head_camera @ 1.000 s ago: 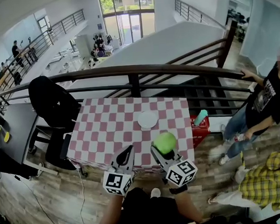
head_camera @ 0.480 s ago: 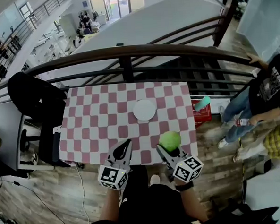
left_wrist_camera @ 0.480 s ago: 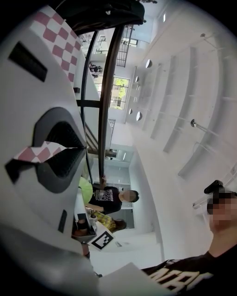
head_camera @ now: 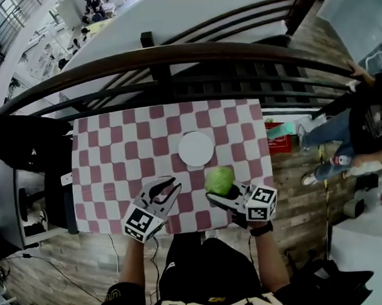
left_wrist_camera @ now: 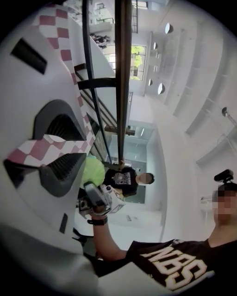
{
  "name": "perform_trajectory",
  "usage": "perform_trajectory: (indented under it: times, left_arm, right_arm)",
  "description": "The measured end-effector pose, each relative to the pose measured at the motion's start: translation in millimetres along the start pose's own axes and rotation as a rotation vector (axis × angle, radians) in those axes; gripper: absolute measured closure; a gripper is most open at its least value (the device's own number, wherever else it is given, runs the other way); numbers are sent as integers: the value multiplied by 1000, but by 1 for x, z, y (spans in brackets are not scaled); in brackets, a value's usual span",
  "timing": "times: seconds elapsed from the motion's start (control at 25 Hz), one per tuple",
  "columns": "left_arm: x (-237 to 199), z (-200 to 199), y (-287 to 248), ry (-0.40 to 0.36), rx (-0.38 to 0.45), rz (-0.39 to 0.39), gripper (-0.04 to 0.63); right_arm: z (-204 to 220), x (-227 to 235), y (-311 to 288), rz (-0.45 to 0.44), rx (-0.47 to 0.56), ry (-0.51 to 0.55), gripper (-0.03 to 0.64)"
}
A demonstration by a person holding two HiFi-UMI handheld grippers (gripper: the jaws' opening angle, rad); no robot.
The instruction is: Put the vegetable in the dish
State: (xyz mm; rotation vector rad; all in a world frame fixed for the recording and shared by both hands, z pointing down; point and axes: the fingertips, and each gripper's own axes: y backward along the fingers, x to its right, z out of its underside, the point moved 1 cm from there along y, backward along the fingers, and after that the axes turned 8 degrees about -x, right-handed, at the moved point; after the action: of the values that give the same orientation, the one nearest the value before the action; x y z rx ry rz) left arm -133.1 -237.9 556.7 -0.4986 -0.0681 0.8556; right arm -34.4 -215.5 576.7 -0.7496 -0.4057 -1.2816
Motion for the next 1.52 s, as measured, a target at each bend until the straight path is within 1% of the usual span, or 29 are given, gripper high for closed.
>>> perform_trajectory:
  times: [0.08,0.12,0.16,0.24,0.28,0.32,0.36,0.44,0.48,0.6,0.72,0.84,0.88,0.96,1.04,1.08,1.16,1.24,1.32,1.36,1.44,1.52]
  left_arm:
    - [-8,7,-16,-66,-50,78,466]
    - [-10,11,-23,-91,-70,131,423]
    - [-9,13,-29,-115,-90,189,362]
    - [-5,19,-40,-165,-141,309,288]
    - [-2,21,-44,-181,-167,365,247]
    - [-1,22,-48,-186,-183,414,193]
    - [0,19,-52,-184,-185,453,140]
    - [0,10,-57,-184,-164,505,81]
    - [-1,6,-59,-195,-154,518,64]
    - [-3,-3,-67,-272,-137,528,60]
    - [-5,3,-72,-335,-153,549,61]
    - [-1,7,-73,-340,-181,606,63]
    - [1,7,-73,-332,-194,613,74]
    - [0,8,-76,-316,-220,595,82]
    - [-3,12,-83,-306,-249,571,84]
    - [-3,14,-87,-300,-263,567,84]
    - [-5,20,-96,-295,-296,560,86]
    - [-12,28,-105,-298,-338,533,86]
    - [-26,36,-114,-272,-378,479,86]
    - [-34,40,-120,-248,-398,443,86]
    - [-47,49,-135,-201,-437,363,86]
    - [-57,59,-152,-173,-471,282,86]
  right_arm:
    - [-6,11,-13,-95,6,-50,483]
    - [-10,16,-19,-139,15,-75,483]
    - [-13,19,-23,-184,25,-96,485]
    - [-19,21,-32,-290,44,-136,483]
    - [-23,22,-36,-349,55,-159,483]
    - [-26,22,-40,-405,66,-181,483]
    - [-29,22,-44,-456,75,-201,483]
    - [-34,21,-50,-542,87,-226,483]
    - [-37,21,-53,-579,90,-233,483]
    - [-42,17,-60,-677,90,-247,483]
    - [-45,13,-66,-750,77,-245,483]
    - [-43,7,-67,-811,49,-222,483]
    - [-42,6,-67,-827,43,-219,483]
    - [-43,8,-65,-841,50,-221,483]
    - [-42,15,-66,-815,54,-206,483]
    - [-39,19,-67,-786,39,-185,477]
    - [-26,32,-67,-687,-22,-137,433]
    - [-12,58,-61,-534,-83,-115,374]
    - [-7,93,-47,-342,-96,-90,353]
    - [-11,110,-38,-239,-69,-70,353]
    - [-27,140,-15,-45,34,-42,353]
    - [-42,157,5,94,132,-20,353]
